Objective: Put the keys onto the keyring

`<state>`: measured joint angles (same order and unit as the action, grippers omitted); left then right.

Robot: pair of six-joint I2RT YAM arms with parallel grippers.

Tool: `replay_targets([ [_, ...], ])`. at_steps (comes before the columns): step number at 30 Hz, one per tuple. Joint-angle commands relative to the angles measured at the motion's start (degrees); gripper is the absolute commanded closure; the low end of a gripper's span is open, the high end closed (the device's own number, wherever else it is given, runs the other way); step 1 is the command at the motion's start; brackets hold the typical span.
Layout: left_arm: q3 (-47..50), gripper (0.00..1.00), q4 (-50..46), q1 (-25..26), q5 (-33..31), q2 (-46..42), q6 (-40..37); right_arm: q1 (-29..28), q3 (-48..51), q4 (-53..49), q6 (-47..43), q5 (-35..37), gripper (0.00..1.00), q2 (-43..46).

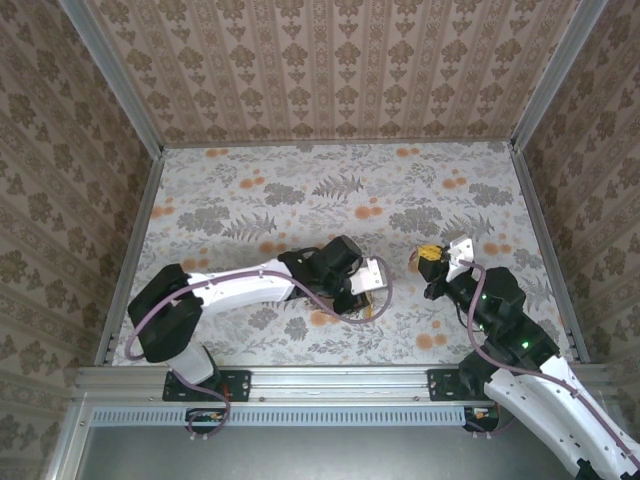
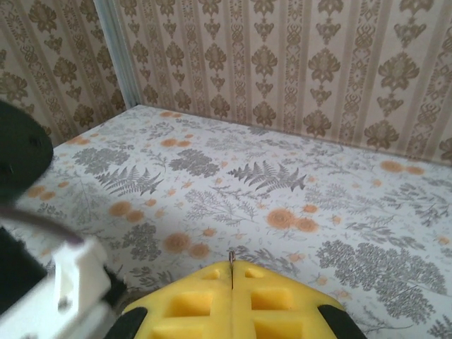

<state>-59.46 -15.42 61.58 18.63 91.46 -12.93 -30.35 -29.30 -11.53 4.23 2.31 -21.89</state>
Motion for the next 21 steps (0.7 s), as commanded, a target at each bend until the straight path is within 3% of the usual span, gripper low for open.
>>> replay_targets([
  [1, 1.19, 1.0, 2.77, -1.28, -2.87, -3.3, 2.21, 0.29, 1.46, -0.26, 4.59, -2.58, 1.0, -1.11],
  [10, -0.72, 1.0, 1.56, 2.61, -19.0, 4.29, -2.77, 0.25, 3.29, -1.27, 8.16, -0.13, 1.0, -1.82],
  [21, 1.13, 1.0, 3.21, 5.91, -15.71, 9.48, -4.83, 1.07, 3.37, -3.85, 8.58, 4.34, 1.0, -0.17],
])
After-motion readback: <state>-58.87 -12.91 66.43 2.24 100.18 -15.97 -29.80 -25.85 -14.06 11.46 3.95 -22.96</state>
